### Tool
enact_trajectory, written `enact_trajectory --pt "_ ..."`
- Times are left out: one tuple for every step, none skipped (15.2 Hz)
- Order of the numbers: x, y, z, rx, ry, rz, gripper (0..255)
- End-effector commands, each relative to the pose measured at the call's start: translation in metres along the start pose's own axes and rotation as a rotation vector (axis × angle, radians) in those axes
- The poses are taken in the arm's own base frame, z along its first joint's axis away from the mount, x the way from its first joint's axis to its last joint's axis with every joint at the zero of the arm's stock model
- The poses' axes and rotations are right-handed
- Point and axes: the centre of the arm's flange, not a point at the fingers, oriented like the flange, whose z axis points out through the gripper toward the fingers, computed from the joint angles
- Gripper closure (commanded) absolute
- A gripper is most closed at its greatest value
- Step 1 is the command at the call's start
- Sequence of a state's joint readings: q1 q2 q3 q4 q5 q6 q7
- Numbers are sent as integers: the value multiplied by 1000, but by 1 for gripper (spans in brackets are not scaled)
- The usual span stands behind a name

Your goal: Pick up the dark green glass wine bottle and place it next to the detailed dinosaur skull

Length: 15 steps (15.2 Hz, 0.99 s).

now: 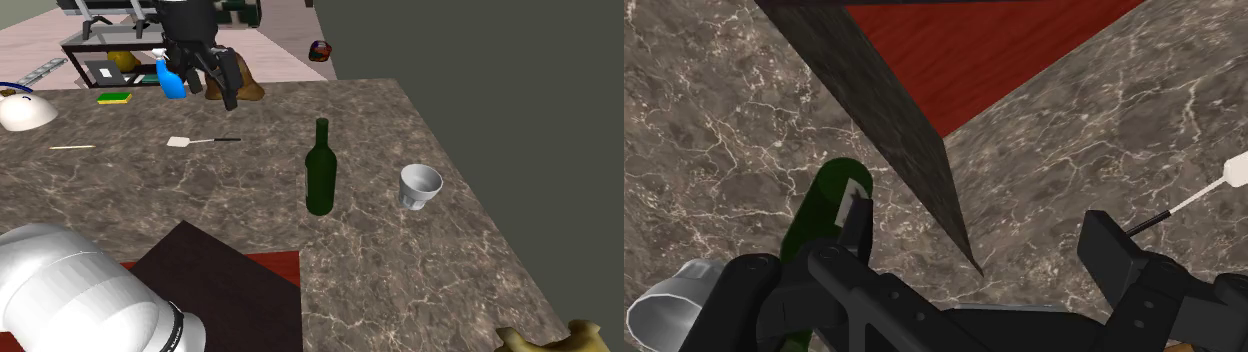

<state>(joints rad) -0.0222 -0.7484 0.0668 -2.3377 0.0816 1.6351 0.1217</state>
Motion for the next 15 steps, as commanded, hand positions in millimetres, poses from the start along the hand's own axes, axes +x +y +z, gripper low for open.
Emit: enact_trajectory --pt "0 0 0 0 0 0 0" --pt "9 7 6 -4 4 -6 0" --pt "17 13 12 -8 8 -12 0" --pt "26 20 18 -12 11 -17 0" --pt "35 26 24 -17 15 -23 0" --pt "44 33 30 -21 19 -29 0" --pt "52 40 36 -25 23 -35 0" --pt "61 46 41 -29 27 -40 0" --pt "70 52 47 -33 30 -46 0" --pt "79 59 53 -37 34 -52 0" --pt "89 65 58 -41 38 -58 0" --pt "98 72 64 -45 42 -63 0" --pt "107 78 69 -50 46 -69 0" --pt "116 84 74 -54 50 -75 0" --pt "126 91 80 -58 53 -81 0"
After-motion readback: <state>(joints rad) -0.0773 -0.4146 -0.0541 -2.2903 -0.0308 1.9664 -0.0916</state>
